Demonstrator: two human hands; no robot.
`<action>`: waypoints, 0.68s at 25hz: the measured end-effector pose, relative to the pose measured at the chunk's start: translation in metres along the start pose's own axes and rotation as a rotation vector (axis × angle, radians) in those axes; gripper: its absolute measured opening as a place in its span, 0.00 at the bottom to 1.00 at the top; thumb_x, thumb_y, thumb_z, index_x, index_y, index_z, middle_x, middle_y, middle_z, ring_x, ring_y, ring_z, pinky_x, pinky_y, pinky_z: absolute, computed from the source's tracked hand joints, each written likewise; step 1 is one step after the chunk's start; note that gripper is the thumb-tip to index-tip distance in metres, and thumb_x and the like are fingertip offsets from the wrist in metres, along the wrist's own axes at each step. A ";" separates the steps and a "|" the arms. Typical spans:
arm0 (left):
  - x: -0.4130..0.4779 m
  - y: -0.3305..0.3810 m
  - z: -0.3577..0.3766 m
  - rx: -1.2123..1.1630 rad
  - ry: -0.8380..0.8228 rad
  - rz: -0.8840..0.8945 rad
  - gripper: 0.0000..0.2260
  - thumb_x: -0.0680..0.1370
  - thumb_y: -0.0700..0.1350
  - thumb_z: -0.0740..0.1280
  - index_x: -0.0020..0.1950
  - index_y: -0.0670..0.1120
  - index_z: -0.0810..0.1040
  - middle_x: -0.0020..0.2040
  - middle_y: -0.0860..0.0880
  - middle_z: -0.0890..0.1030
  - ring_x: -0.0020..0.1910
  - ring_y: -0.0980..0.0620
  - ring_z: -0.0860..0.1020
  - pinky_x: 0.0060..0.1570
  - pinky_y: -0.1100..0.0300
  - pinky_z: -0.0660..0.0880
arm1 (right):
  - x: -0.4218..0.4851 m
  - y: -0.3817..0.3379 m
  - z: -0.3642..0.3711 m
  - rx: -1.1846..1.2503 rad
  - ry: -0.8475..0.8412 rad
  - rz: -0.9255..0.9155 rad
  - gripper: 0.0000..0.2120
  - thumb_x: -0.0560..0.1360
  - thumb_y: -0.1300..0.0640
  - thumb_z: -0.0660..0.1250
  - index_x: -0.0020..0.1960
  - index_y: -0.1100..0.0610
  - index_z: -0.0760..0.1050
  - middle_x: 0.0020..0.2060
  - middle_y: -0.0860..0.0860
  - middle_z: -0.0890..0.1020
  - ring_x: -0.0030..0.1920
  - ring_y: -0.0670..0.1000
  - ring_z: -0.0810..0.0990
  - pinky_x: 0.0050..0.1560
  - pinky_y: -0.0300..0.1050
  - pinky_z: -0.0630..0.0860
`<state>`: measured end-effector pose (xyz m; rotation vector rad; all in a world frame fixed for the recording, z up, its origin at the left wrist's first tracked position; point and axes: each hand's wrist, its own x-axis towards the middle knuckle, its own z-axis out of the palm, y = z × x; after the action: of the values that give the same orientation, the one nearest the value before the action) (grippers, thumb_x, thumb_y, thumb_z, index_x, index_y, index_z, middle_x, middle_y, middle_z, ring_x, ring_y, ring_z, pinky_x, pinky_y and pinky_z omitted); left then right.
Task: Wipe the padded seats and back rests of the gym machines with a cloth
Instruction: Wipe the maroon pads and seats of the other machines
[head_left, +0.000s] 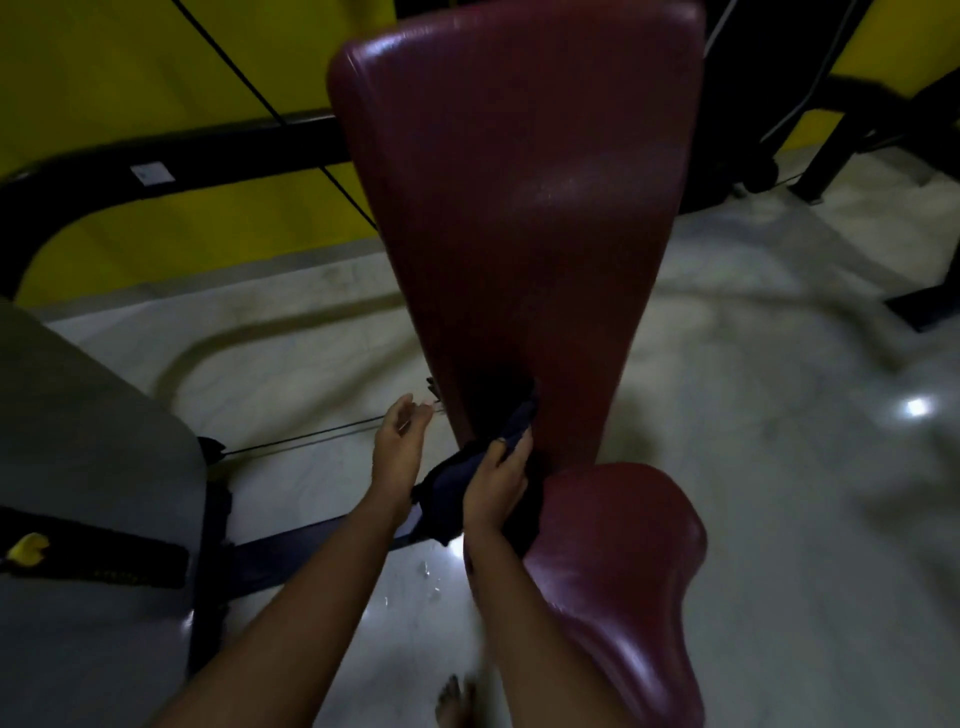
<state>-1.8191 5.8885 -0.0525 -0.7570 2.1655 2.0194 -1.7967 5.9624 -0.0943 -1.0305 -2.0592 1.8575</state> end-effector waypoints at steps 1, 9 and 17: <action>-0.012 0.005 -0.003 -0.043 0.040 -0.015 0.22 0.79 0.48 0.63 0.72 0.45 0.66 0.70 0.47 0.70 0.68 0.51 0.68 0.61 0.63 0.63 | -0.008 -0.012 -0.012 -0.033 -0.045 -0.029 0.22 0.80 0.60 0.57 0.73 0.58 0.60 0.67 0.60 0.72 0.65 0.59 0.73 0.61 0.42 0.67; -0.170 -0.001 -0.047 -0.194 0.209 0.073 0.21 0.80 0.49 0.59 0.72 0.44 0.66 0.71 0.47 0.69 0.70 0.49 0.67 0.65 0.61 0.60 | -0.092 -0.054 -0.133 -0.166 -0.549 -0.266 0.19 0.81 0.60 0.56 0.71 0.59 0.63 0.67 0.56 0.71 0.66 0.57 0.70 0.60 0.43 0.67; -0.386 -0.094 -0.128 -0.458 0.618 0.096 0.21 0.81 0.52 0.56 0.73 0.48 0.65 0.70 0.51 0.70 0.69 0.53 0.67 0.69 0.58 0.60 | -0.240 -0.023 -0.211 -0.330 -1.206 -0.462 0.18 0.80 0.61 0.56 0.69 0.58 0.66 0.60 0.53 0.76 0.56 0.50 0.73 0.48 0.38 0.66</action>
<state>-1.4092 5.8789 0.0275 -1.5361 2.0234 2.6459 -1.5087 5.9896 0.0430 0.7871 -2.8498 2.0822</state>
